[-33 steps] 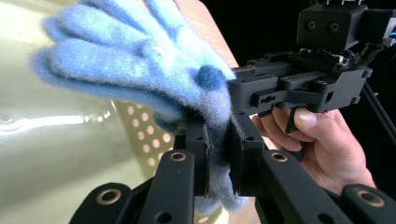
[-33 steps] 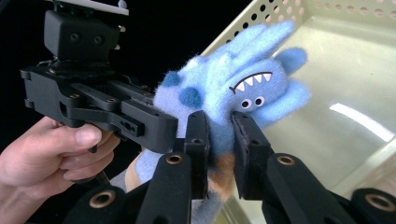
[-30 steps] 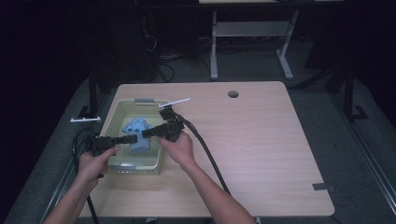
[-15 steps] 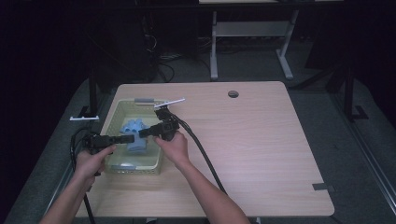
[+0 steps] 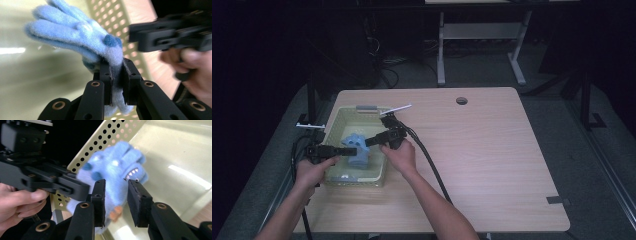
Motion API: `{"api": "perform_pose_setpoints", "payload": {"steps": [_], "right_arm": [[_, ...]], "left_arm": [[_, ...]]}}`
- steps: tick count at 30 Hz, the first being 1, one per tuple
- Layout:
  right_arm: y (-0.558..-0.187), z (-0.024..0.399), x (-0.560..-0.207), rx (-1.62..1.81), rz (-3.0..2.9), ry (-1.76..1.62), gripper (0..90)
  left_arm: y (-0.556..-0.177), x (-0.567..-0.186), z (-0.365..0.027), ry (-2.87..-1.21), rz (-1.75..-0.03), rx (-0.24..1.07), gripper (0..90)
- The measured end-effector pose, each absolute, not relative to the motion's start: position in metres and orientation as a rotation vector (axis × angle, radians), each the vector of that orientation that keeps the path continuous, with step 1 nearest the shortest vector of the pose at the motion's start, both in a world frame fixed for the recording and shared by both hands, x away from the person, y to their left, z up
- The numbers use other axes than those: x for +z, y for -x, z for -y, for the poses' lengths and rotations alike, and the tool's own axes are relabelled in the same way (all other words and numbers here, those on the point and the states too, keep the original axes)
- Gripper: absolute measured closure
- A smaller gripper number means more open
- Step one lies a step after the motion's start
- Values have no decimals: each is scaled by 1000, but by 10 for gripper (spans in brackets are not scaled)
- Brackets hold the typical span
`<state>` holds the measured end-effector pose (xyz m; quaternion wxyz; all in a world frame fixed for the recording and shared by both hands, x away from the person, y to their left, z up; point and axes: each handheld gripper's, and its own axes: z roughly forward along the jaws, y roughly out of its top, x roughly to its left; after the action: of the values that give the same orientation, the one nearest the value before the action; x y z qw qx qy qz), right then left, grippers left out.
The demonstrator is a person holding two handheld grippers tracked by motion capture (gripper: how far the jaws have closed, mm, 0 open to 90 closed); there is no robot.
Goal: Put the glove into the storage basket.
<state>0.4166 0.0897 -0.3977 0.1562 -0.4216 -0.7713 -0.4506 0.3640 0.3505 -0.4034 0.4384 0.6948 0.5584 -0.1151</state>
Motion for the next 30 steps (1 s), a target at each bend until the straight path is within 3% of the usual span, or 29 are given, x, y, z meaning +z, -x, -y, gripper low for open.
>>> {"api": "perform_pose_setpoints", "payload": {"steps": [9, 13, 19, 23, 30], "right_arm": [[-410, -83, -390, -1298, 2244, 1175, 668], [-406, -80, -386, -1309, 2250, 1155, 661], [-401, -70, -378, -1331, 2267, 1157, 661], [-400, -64, -375, -1344, 2261, 1169, 661], [-399, -46, -373, -1374, 2253, 1186, 661]], "left_arm": [[-376, -405, -336, -1917, -1513, -235, 788], [-380, -410, -332, -1951, -1571, -282, 697], [-379, -405, -338, -1960, -1612, -244, 566], [-379, -393, -340, -1914, -1626, -200, 570], [-383, -391, -330, -1986, -1571, -160, 718]]}}
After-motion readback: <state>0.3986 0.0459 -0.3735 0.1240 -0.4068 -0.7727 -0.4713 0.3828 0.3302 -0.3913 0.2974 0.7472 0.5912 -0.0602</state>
